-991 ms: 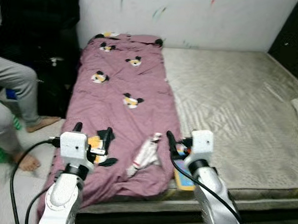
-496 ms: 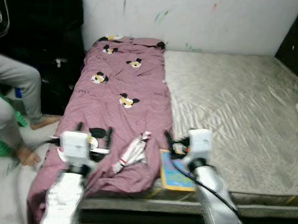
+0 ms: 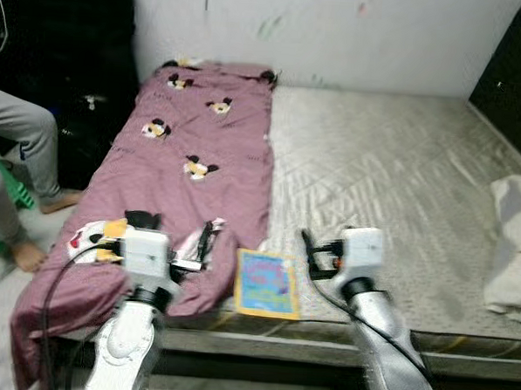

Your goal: Clean up the room

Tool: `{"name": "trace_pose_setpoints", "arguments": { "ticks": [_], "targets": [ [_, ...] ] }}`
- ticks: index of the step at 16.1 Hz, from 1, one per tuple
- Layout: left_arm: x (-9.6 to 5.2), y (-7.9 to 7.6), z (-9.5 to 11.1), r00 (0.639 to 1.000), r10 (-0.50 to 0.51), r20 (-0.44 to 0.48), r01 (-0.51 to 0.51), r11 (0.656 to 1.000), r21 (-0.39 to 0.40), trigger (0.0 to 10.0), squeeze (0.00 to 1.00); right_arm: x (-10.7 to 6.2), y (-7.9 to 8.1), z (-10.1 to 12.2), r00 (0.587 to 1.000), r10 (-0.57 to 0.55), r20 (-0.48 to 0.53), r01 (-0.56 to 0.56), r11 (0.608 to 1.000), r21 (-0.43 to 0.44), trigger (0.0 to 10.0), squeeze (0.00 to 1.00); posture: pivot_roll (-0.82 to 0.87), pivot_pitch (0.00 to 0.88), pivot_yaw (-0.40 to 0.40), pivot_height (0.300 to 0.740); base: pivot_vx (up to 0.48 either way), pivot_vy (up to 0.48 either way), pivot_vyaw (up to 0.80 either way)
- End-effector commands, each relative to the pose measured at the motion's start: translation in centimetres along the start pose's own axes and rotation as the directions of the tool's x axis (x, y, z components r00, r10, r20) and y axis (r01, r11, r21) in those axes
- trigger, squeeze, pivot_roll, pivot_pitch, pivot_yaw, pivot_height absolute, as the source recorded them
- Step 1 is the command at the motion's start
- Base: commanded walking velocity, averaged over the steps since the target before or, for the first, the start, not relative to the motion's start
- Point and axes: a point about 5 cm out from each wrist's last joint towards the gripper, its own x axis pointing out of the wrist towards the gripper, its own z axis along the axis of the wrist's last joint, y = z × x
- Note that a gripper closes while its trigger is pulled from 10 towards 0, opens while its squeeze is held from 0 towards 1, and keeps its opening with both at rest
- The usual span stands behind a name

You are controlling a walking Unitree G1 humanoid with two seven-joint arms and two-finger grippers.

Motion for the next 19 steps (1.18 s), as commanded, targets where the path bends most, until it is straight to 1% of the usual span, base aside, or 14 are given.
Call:
{"name": "trace_pose_setpoints", "arguments": {
  "ticks": [1,4,6,7,8,9,13,14,16,17,18,19],
  "targets": [
    [-0.08,0.8,0.19,1.0,0.015,0.004,-0.016,1.0,0.025,10.0,0.0,0.32,0.98,0.19,1.0,0.028,0.006,-0.028,1.0,0.011,10.0,0.0,0.01,0.0,-0.03,0.74,0.0,-0.277,0.0],
    [-0.09,0.79,0.15,1.0,0.015,0.003,-0.015,1.0,0.024,10.0,0.0,0.29,1.05,0.14,0.999,0.032,0.004,-0.032,0.999,0.008,10.0,0.0,0.01,0.006,-0.032,0.74,0.0,-0.276,0.0],
    [-0.09,0.75,0.14,1.0,0.014,0.003,-0.014,1.0,0.023,10.0,0.0,0.29,1.05,0.11,0.999,0.032,0.003,-0.032,0.999,0.008,10.0,0.0,0.01,0.007,-0.032,0.74,0.0,0.0,0.0],
    [-0.08,0.74,0.16,1.0,0.014,0.009,-0.014,1.0,0.008,10.0,0.0,0.29,1.02,0.07,1.0,0.027,0.0,-0.027,1.0,0.004,10.0,0.0,0.01,0.008,-0.033,0.74,0.0,0.0,0.0],
    [-0.07,0.7,0.24,1.0,0.01,0.014,-0.01,1.0,0.009,10.0,0.0,0.28,0.93,0.05,1.0,0.022,-0.003,-0.022,1.0,-0.006,10.0,0.0,0.01,0.01,-0.035,0.74,0.0,0.0,0.0],
    [-0.06,0.69,0.24,1.0,0.011,0.014,-0.011,1.0,0.009,10.0,0.0,0.29,0.84,-0.05,1.0,0.013,-0.012,-0.014,0.999,-0.037,10.0,0.0,0.01,0.012,-0.036,0.74,0.0,0.0,0.0],
    [-0.02,0.5,0.23,1.0,0.006,0.016,-0.006,1.0,0.006,10.0,0.0,0.31,0.75,-0.07,1.0,0.012,-0.02,-0.013,0.999,-0.037,10.0,0.0,0.0,0.014,-0.041,0.74,0.0,0.0,0.0],
    [0.0,0.5,0.22,1.0,0.008,0.016,-0.008,1.0,0.003,10.0,0.0,0.31,0.93,-0.01,0.999,0.031,-0.016,-0.032,0.999,-0.034,10.0,0.0,0.0,0.012,-0.042,0.74,0.0,0.0,0.0],
    [0.0,0.41,0.24,1.0,0.006,0.019,-0.006,1.0,0.002,10.0,0.0,0.27,1.14,0.44,0.999,0.041,0.015,-0.04,0.998,-0.057,10.0,0.0,0.0,0.014,-0.043,0.74,0.0,0.0,0.0],
    [-0.02,0.35,0.22,1.0,0.006,0.018,-0.005,1.0,-0.001,10.0,0.0,0.45,0.88,0.42,1.0,0.006,0.015,-0.004,0.995,-0.099,10.0,0.0,0.0,0.014,-0.043,0.74,0.0,0.0,0.0],
    [-0.04,0.35,0.2,1.0,0.007,0.017,-0.007,1.0,-0.005,10.0,0.0,0.54,0.8,0.34,1.0,0.003,0.007,-0.002,0.994,-0.106,10.0,0.0,0.0,0.015,-0.043,0.74,0.0,0.0,0.0],
    [-0.03,0.37,0.19,1.0,0.008,0.016,-0.008,1.0,-0.008,10.0,0.0,0.55,0.65,0.44,1.0,0.017,0.001,-0.017,0.998,-0.058,10.0,0.0,0.0,0.015,-0.043,0.74,0.0,0.0,0.0]
  ]
}}
